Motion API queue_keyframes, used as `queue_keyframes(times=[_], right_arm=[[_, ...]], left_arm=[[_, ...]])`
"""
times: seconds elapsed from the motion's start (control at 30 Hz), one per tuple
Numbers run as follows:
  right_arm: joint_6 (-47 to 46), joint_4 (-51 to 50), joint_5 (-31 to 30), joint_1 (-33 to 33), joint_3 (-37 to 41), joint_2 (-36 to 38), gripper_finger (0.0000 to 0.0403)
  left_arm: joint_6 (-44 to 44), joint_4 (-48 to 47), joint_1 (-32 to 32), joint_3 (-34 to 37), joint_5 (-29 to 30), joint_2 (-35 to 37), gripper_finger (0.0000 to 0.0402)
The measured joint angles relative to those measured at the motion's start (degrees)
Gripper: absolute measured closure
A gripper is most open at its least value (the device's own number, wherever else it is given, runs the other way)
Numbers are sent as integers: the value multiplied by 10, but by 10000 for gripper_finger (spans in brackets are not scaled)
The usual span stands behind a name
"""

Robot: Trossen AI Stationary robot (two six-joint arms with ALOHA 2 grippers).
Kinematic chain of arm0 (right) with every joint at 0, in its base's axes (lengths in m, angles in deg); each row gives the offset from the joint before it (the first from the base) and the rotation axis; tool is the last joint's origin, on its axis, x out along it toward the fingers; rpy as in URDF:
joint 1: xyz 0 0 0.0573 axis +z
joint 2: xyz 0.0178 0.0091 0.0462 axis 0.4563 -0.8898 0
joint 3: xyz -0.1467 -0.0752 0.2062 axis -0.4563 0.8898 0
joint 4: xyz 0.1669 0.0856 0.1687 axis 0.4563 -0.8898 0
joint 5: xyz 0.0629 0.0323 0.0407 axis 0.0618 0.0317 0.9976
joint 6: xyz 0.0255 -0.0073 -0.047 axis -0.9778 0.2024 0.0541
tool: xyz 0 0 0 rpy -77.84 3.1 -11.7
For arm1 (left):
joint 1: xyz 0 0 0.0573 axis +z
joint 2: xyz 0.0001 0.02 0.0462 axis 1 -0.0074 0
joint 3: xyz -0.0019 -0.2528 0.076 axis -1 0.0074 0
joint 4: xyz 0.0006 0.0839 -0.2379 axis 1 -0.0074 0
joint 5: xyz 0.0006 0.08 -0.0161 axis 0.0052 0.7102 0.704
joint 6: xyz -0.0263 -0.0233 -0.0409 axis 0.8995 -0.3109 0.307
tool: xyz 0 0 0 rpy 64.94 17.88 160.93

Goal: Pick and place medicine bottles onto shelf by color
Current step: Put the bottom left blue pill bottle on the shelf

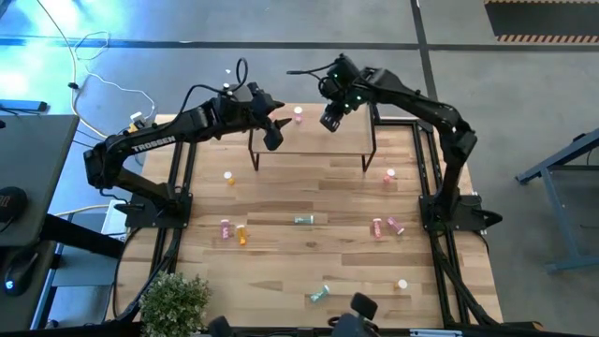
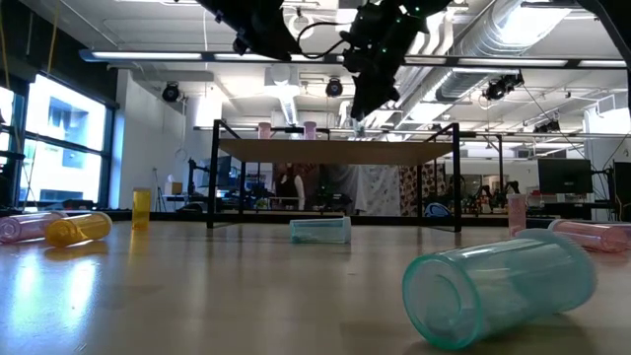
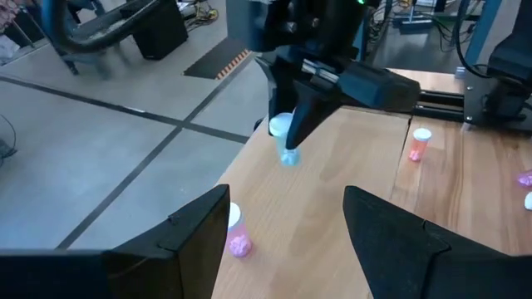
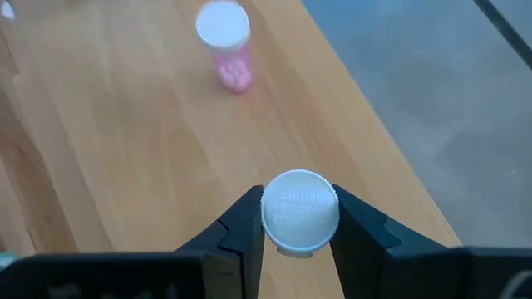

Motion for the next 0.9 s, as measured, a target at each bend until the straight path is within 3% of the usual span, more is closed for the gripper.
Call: queue_keyframes(times=[0.43, 0.9], right_arm=[[-40, 87, 0, -2, 66, 1, 302], [-40, 63, -37, -2, 66, 2, 302]], left_arm=[[0, 0, 7, 0, 0, 0, 174], [0, 0, 7, 0, 0, -1, 174]])
